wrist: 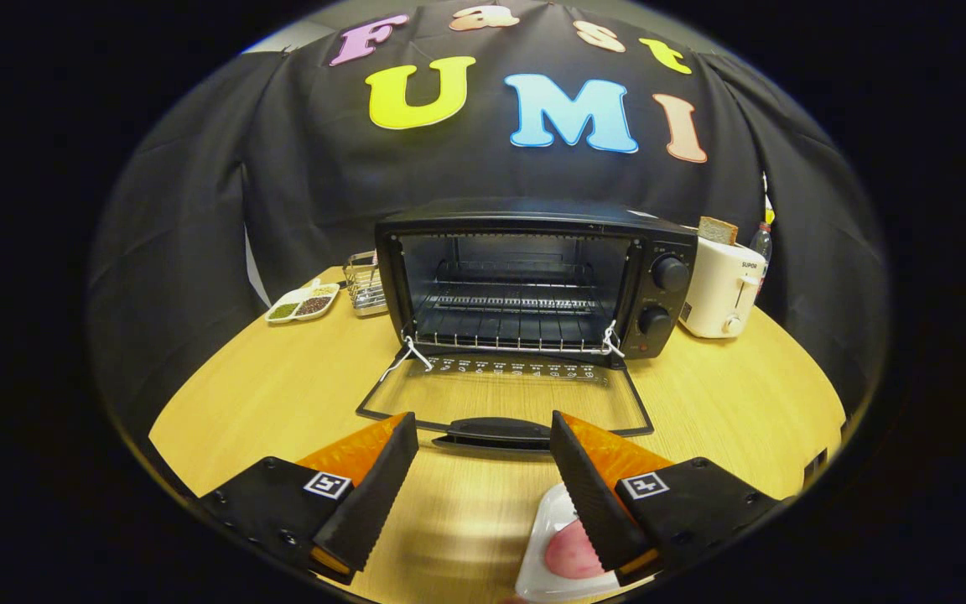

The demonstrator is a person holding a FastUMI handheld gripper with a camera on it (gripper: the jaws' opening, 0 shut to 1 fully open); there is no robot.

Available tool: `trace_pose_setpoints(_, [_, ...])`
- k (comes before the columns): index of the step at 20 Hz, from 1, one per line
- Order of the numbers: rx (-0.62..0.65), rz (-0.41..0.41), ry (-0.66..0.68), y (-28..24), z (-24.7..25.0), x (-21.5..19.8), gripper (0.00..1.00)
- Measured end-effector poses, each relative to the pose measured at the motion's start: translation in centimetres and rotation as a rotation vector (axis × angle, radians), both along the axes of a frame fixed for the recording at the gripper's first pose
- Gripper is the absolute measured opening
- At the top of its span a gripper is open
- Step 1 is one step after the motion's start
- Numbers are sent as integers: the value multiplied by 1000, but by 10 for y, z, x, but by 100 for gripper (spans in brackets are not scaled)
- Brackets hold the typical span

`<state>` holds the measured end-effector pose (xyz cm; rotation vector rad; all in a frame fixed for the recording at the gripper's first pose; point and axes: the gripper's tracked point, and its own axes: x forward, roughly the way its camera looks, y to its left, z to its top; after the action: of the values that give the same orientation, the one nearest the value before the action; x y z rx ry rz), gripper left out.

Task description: Open the toaster oven, put the food inside, and close the toaster oven door.

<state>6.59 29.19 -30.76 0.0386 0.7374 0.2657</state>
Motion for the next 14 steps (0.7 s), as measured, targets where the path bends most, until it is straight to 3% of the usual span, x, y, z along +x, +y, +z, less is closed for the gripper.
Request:
trace_pose_setpoints(8, [156, 34, 86, -41, 55, -28, 98])
trace_pose_setpoints(14, [185, 71, 220, -92, 49, -25, 98])
